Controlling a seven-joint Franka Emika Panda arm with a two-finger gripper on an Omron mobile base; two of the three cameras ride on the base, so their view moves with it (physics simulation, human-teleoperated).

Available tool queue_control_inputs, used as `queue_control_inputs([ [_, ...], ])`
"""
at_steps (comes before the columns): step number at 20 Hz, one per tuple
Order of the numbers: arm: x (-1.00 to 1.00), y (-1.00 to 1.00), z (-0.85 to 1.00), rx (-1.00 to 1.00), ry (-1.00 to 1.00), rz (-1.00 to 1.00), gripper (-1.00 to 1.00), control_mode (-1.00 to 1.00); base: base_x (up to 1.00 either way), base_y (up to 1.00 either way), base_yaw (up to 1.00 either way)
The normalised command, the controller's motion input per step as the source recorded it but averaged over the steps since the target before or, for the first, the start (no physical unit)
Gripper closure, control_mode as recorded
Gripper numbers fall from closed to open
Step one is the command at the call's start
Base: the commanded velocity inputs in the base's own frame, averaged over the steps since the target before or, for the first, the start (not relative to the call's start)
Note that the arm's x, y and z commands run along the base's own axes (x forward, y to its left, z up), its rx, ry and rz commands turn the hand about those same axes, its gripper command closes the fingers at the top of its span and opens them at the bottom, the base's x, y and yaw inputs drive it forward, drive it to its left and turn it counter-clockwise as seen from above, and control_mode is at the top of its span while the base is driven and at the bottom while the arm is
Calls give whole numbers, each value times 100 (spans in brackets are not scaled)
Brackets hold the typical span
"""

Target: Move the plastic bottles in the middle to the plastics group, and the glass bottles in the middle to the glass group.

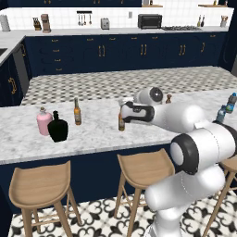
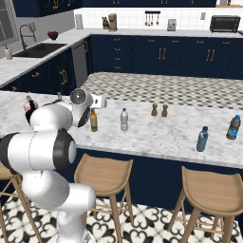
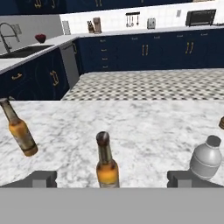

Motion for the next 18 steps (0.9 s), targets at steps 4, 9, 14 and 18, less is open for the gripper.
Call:
queue_control_inputs([
  [4,23,7,-17,0,0,0,-100,-100,0,0,0],
  [9,34,2,-1,0,0,0,-100,-100,0,0,0],
  [14,22,8,-9,0,0,0,-100,-100,0,0,0],
  [18,23,8,-13,0,0,0,-100,-100,0,0,0],
])
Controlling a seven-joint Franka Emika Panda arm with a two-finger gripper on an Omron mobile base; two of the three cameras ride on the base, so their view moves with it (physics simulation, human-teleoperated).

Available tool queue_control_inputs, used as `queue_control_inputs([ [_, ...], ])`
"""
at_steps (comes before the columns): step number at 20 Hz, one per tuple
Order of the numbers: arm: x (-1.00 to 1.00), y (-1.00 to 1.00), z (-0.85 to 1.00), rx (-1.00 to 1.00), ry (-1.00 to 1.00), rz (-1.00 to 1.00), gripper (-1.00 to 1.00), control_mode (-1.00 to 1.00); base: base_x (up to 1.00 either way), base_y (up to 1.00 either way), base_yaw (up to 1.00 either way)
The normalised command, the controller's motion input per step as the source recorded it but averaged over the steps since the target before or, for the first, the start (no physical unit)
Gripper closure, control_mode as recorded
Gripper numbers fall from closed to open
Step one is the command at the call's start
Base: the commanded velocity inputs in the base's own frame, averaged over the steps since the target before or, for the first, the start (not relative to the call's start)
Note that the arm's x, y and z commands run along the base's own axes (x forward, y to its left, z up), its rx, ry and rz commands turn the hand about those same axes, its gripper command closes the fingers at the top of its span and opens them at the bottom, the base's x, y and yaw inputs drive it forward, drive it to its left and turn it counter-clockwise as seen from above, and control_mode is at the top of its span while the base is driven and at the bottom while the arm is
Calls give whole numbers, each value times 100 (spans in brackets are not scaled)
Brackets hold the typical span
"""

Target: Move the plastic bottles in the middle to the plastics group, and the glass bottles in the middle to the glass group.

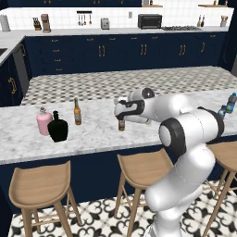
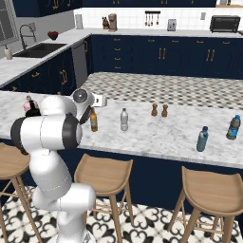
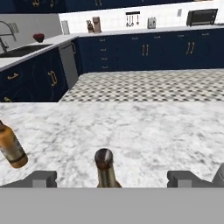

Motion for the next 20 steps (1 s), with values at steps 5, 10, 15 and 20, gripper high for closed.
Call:
queue_control_inputs([
  [5,19,0,-29,0,0,0,-100,-100,0,0,0],
  [10,16,5,-34,0,0,0,-100,-100,0,0,0],
  [15,16,3,-23,0,0,0,-100,-100,0,0,0],
  [20,23,0,-9,0,0,0,-100,-100,0,0,0],
])
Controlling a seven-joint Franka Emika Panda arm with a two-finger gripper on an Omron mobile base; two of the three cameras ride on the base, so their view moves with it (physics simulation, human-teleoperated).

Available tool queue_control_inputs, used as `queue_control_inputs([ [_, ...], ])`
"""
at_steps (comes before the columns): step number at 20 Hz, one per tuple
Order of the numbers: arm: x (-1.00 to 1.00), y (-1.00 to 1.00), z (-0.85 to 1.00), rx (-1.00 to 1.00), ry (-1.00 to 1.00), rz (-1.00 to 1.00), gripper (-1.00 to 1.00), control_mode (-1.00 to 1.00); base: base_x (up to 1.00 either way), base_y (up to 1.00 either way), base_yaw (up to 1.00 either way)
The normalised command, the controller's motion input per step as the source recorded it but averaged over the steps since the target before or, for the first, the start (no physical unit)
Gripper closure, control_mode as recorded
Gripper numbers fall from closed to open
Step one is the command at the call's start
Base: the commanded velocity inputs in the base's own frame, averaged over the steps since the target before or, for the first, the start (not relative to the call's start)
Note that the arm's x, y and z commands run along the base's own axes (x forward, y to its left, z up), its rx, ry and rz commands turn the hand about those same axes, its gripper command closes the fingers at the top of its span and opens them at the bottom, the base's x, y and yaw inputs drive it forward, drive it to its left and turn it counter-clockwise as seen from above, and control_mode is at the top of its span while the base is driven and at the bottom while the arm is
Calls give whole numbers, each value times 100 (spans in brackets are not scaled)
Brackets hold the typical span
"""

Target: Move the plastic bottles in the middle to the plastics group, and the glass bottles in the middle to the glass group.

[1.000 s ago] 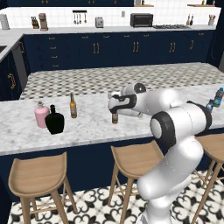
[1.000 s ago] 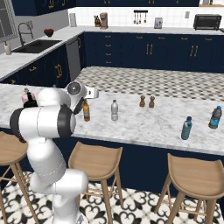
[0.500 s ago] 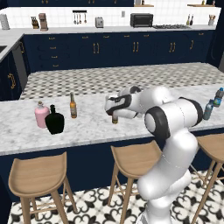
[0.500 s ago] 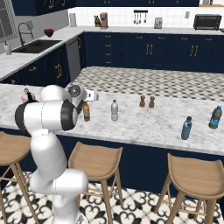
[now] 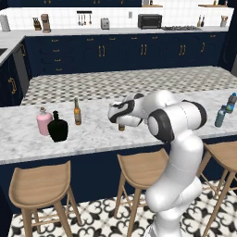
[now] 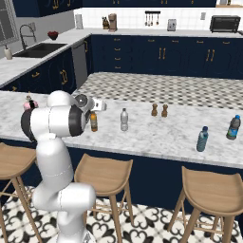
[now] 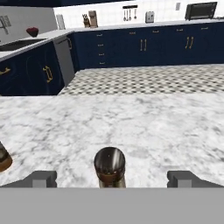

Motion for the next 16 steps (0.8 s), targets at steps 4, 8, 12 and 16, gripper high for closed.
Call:
queue_control_inputs([
  [4,15,0,-6,0,0,0,-100,-100,0,0,0],
  [8,4,0,-6,0,0,0,-100,-100,0,0,0],
  [12,1,0,0,0,0,0,-100,-100,0,0,0],
  [16,4,0,0,0,0,0,-100,-100,0,0,0],
])
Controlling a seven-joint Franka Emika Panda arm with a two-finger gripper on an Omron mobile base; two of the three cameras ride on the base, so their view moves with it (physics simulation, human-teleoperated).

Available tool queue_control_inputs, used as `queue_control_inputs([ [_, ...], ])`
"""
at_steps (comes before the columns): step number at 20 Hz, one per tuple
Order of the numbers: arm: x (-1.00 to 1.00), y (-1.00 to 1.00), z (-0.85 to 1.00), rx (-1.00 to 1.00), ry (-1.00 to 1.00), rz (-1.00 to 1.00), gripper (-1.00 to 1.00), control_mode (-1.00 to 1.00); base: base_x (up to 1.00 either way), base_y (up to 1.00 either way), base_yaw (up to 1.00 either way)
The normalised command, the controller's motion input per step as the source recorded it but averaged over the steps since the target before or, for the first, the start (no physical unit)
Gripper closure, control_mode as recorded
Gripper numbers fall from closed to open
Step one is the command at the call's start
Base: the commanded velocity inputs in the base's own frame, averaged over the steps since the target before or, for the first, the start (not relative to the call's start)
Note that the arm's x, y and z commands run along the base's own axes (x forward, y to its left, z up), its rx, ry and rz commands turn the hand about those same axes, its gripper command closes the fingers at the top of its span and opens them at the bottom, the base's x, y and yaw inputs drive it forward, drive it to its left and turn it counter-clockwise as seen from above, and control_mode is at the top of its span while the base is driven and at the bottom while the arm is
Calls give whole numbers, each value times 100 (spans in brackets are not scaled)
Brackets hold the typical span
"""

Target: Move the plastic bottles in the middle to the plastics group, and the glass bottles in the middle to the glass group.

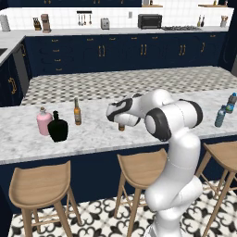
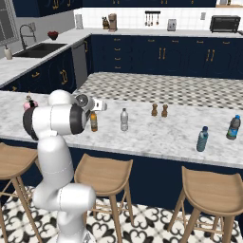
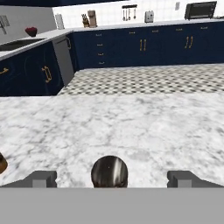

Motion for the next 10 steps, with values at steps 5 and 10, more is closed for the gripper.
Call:
queue_control_inputs([
  [5,6,0,0,0,0,0,-100,-100,0,0,0],
  [10,1,0,0,0,0,0,-100,-100,0,0,0],
])
